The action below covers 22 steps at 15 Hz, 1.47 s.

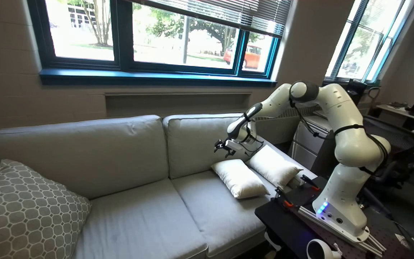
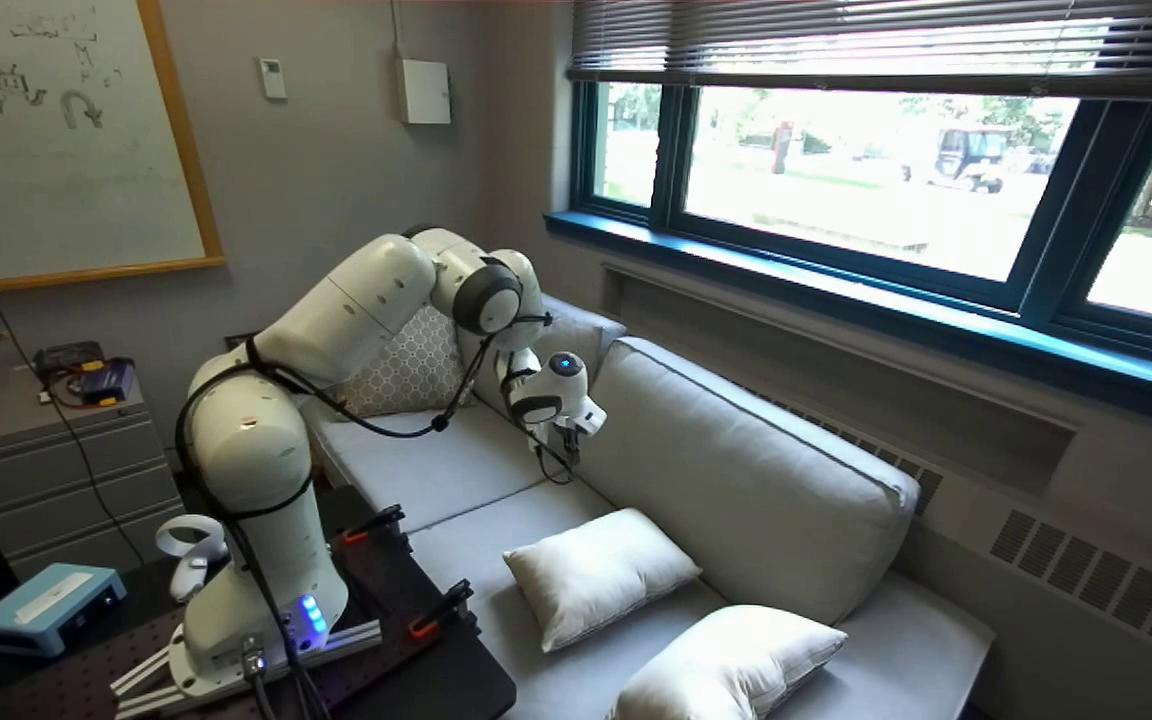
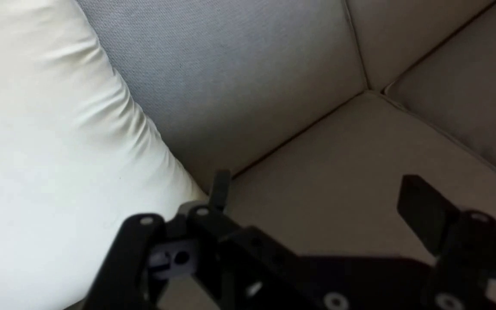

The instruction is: Arrange the cushions, one in front of the other, against the armrest

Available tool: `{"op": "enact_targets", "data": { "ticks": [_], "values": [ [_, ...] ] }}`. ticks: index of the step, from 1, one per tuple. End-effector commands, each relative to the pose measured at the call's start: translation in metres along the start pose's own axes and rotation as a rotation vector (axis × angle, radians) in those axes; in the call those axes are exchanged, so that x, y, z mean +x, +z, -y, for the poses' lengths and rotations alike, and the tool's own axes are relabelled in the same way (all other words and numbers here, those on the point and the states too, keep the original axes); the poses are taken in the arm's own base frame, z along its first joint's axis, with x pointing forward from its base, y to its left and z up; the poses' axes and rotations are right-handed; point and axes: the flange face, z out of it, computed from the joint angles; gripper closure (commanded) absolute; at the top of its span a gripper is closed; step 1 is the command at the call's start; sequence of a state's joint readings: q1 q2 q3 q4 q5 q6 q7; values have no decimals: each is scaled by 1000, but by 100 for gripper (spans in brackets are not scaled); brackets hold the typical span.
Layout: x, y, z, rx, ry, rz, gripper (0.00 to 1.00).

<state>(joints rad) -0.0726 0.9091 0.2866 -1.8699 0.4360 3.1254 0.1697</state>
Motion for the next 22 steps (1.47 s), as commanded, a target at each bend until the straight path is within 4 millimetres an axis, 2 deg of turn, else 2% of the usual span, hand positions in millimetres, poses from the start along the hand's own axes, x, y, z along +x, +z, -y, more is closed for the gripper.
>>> {"op": "enact_targets", "data": {
  "ticks": [1,6,10,11,12,14,15,16,18,20,22],
  "values": [
    [-14,57,8,-123,-93,-127,0],
    [-48,119,22,-316,-231,-281,0],
    [-88,163,48,-525,-312,-373,0],
    [-93,174,43,-595,-318,-382,0],
    [-95,143,45,-662,-309,-385,0],
    [-103,162,42,-796,-310,-363,0],
    [-103,164,40,-852,-291,-313,0],
    [-100,164,37,-906,-271,-281,0],
    [-89,156,42,-980,-212,-187,0],
    [-77,154,46,-985,-158,-103,0],
    [-71,163,52,-939,-128,-40,0]
  ]
}}
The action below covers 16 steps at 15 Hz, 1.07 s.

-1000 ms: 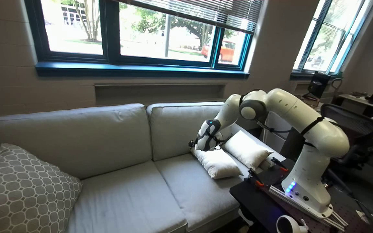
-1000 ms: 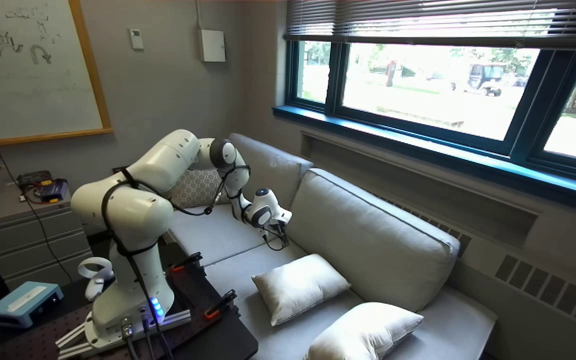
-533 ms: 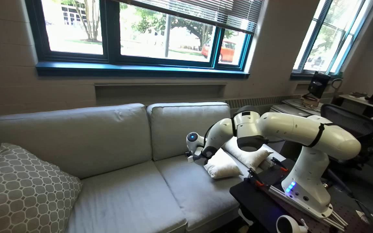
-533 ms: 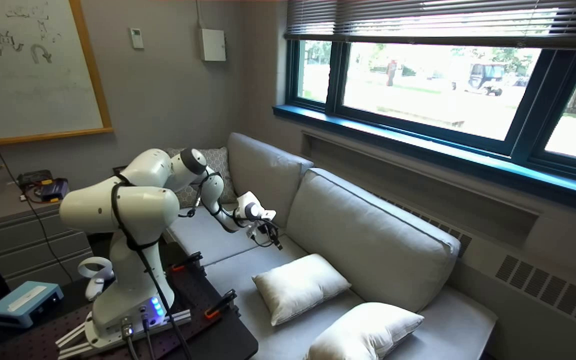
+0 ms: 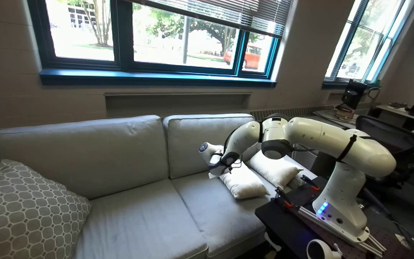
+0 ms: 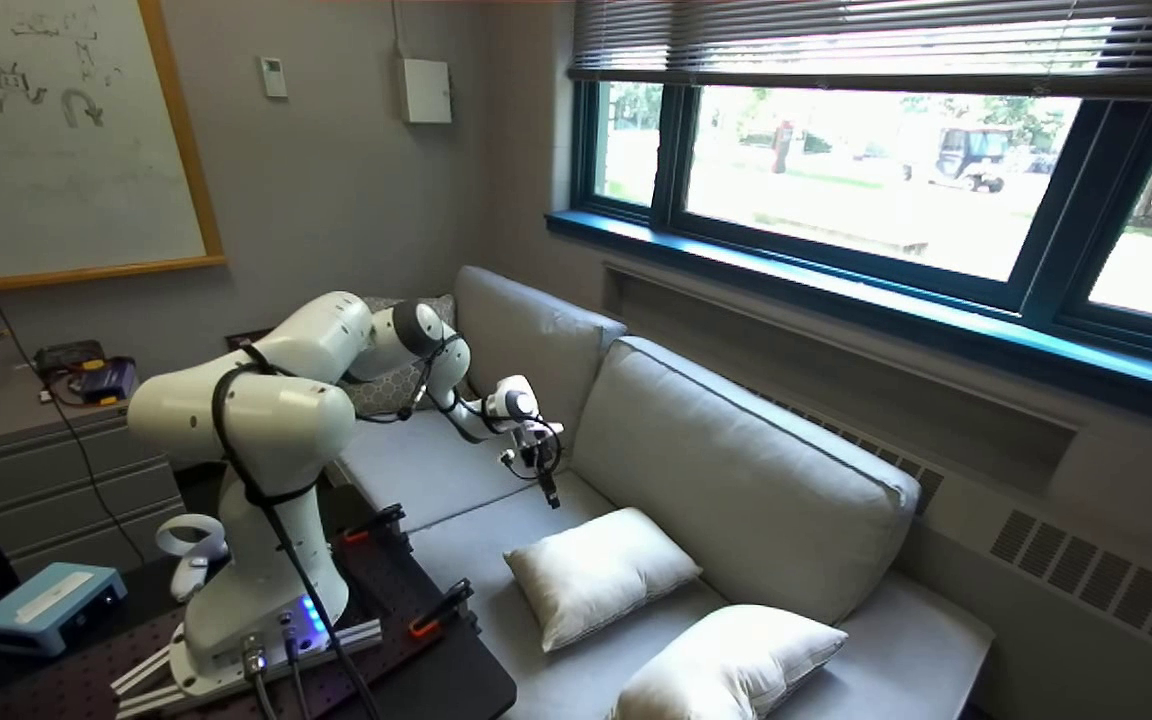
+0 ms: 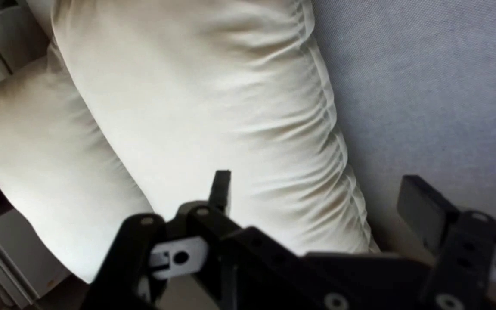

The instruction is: Arrange the cushions, one in front of the other, against the armrest

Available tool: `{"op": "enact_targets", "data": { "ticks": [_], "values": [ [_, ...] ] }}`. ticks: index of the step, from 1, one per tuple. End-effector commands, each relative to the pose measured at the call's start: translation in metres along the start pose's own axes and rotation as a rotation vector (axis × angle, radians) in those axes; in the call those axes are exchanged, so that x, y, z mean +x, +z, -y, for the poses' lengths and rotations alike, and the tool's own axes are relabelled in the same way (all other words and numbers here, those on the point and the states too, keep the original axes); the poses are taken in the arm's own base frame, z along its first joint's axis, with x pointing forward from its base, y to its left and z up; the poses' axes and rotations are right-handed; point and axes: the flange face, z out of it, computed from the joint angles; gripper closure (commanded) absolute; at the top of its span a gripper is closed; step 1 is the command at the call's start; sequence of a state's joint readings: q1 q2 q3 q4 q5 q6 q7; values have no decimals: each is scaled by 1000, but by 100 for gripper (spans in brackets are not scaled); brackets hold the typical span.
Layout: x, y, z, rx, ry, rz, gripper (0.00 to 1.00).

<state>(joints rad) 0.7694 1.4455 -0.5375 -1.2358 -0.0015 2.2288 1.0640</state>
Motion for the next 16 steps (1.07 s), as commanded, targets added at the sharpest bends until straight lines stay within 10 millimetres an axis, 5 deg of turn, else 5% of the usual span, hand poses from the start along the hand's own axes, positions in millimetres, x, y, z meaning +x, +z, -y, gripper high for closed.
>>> {"op": "enact_targets", "data": {
  "ticks": [1,4,9,15,16],
  "values": [
    [18,-1,16,82,-15,121,0],
    [13,19,26,124,-29,169,0],
    [5,48,5,45,-89,142,0],
    [17,79,-24,-87,-133,123,0],
    [19,84,-28,-102,-138,123,7]
  ]
}}
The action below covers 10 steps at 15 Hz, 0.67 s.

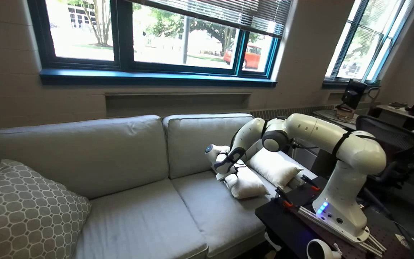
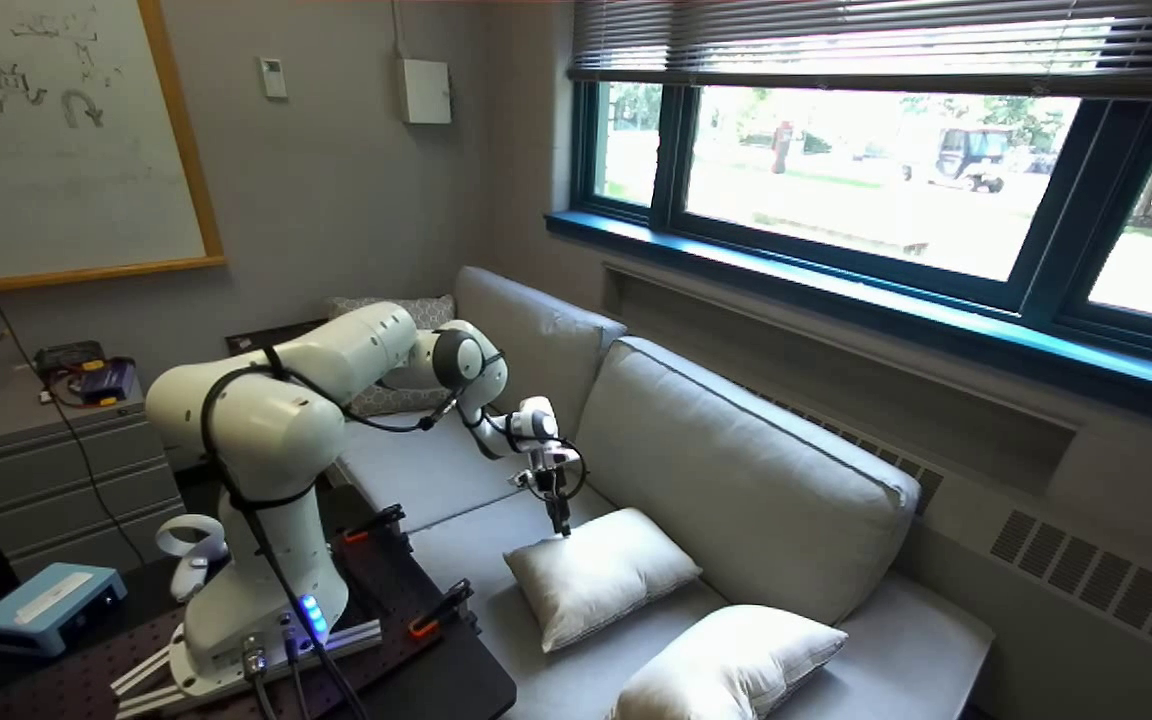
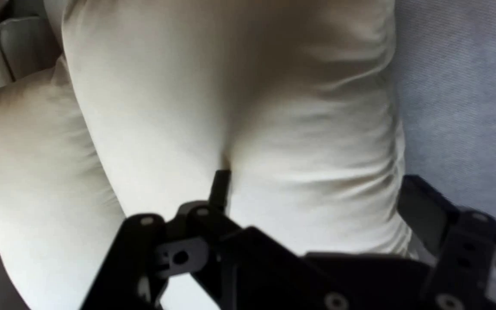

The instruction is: Arrange the cushions, one in front of the other, against the armrest

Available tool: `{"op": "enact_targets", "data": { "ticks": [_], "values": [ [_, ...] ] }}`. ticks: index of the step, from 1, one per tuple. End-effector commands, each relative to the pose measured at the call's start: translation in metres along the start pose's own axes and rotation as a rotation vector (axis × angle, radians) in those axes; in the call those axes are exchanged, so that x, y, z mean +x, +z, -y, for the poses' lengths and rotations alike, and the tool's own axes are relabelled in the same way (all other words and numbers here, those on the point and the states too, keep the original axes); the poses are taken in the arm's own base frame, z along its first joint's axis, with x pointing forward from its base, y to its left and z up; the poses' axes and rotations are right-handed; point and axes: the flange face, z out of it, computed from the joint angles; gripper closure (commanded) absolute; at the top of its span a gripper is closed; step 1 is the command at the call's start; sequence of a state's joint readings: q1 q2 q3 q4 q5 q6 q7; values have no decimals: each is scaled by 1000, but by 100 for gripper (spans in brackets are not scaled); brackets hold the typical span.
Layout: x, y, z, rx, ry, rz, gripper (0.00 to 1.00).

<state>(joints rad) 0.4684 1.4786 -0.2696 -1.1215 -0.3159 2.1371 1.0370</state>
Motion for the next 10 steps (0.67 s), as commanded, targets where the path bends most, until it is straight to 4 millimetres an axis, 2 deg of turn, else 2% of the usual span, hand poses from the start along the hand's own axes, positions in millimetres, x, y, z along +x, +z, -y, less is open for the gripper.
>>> {"op": "enact_targets", "data": {
  "ticks": [1,2,3,7,10],
  "values": [
    [8,15,-16,-65,-25,7,25],
    [10,21,-19,-76,-26,10,31],
    [10,26,-22,-81,-31,20,32],
    [11,47,-32,-88,-54,57,62],
    [21,58,-45,-77,-33,64,84]
  ]
}}
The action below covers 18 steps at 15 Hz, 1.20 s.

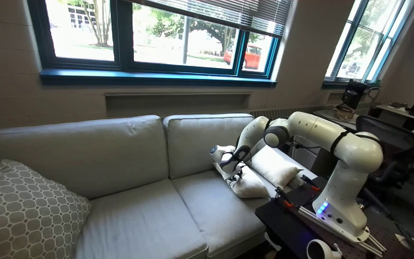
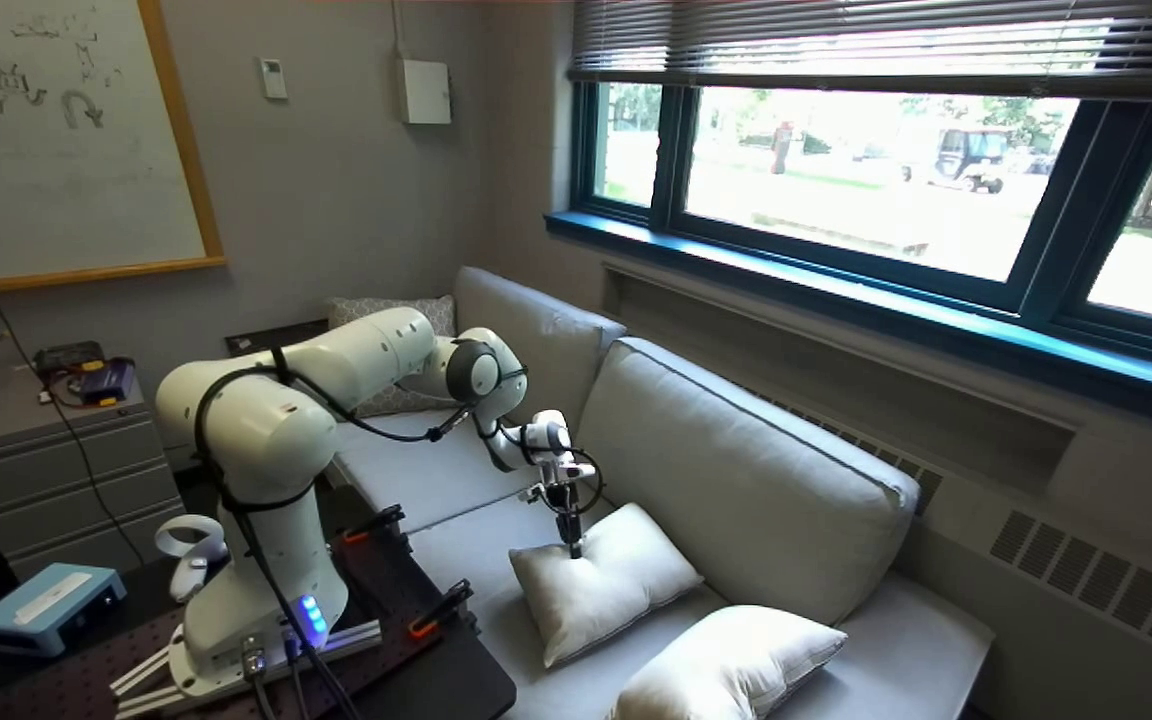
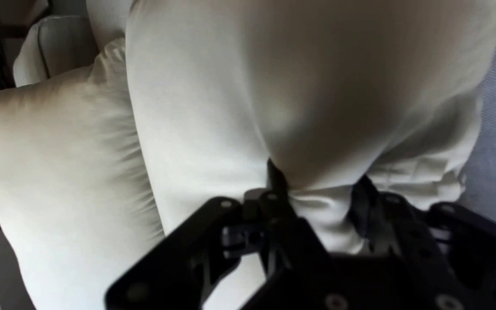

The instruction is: Arrange the cushions, one in front of the other, against the armrest

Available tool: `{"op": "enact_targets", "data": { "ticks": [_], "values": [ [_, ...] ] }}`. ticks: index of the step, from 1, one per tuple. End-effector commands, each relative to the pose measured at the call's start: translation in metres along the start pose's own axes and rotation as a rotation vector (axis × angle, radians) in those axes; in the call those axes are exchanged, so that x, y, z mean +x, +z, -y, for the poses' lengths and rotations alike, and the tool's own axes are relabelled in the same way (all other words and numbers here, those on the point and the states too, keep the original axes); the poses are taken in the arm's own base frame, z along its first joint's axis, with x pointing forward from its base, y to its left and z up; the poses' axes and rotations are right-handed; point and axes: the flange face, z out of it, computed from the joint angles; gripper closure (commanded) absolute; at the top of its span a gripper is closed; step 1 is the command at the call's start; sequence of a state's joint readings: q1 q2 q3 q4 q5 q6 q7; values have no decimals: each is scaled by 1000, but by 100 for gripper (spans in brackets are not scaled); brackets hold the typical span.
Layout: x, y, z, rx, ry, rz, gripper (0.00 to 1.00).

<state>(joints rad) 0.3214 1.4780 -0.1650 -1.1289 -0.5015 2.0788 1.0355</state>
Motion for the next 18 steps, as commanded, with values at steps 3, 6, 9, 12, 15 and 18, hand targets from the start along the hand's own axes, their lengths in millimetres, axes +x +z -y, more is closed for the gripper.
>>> {"op": "enact_targets", "data": {
  "ticks": [3,6,9,12,15,18],
  "values": [
    [30,24,-30,26,64,0,99],
    [53,40,-52,94,142,-3,99],
    [73,75,-86,181,241,3,99],
    [82,110,-122,273,340,8,98],
    [88,137,-162,395,464,6,98],
    [89,158,-204,506,582,-8,98]
  ]
}}
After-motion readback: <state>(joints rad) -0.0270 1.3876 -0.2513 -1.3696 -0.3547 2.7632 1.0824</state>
